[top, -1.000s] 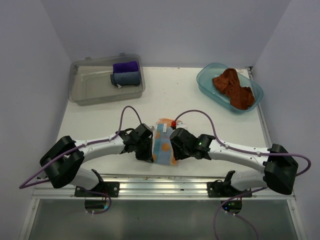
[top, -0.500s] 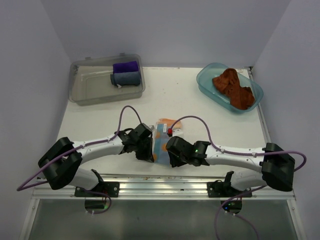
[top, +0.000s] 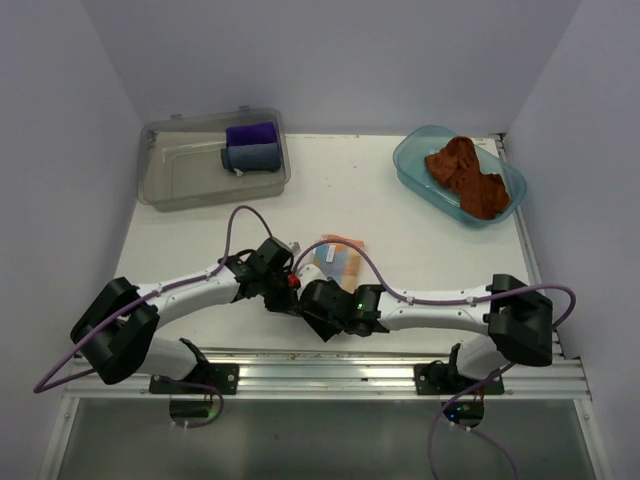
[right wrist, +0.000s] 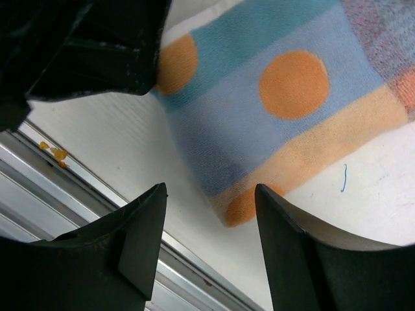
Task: Roll the towels
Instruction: Roll the towel
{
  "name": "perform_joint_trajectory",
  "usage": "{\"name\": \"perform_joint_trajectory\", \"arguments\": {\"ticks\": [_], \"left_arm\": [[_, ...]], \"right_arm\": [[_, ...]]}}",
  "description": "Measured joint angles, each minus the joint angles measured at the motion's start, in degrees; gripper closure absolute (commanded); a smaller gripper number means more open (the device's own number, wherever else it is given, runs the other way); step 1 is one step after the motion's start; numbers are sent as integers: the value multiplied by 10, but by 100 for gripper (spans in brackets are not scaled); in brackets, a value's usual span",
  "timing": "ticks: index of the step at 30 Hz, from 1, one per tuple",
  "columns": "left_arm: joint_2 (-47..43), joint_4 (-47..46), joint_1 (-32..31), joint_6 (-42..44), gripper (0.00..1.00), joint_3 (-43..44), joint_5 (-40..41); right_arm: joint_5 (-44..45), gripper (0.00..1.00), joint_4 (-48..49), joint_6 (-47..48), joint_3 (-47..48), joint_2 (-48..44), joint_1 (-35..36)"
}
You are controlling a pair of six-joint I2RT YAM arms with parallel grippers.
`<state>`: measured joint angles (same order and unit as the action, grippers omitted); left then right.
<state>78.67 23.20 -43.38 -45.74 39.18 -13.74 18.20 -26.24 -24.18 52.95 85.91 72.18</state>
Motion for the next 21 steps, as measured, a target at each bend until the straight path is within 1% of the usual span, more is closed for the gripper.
{"name": "perform_joint_trajectory", "arguments": {"ticks": [7, 10, 11, 14, 21], "left_arm": [[1, 0, 16, 21, 100, -2, -25], [1, 0, 19, 24, 100, -3, -30], [2, -2, 21, 25, 100, -5, -33], [2, -4, 23, 29, 100, -9, -41], [2, -4, 27, 35, 100, -15, -50]], "right_arm": [[49, 40, 16, 75, 13, 66, 54], [69, 44, 33, 95, 10, 91, 63], [77, 47, 39, 100, 10, 94, 63], [103, 51, 52, 108, 7, 97, 62], [138, 52, 71, 129, -3, 87, 62]]}}
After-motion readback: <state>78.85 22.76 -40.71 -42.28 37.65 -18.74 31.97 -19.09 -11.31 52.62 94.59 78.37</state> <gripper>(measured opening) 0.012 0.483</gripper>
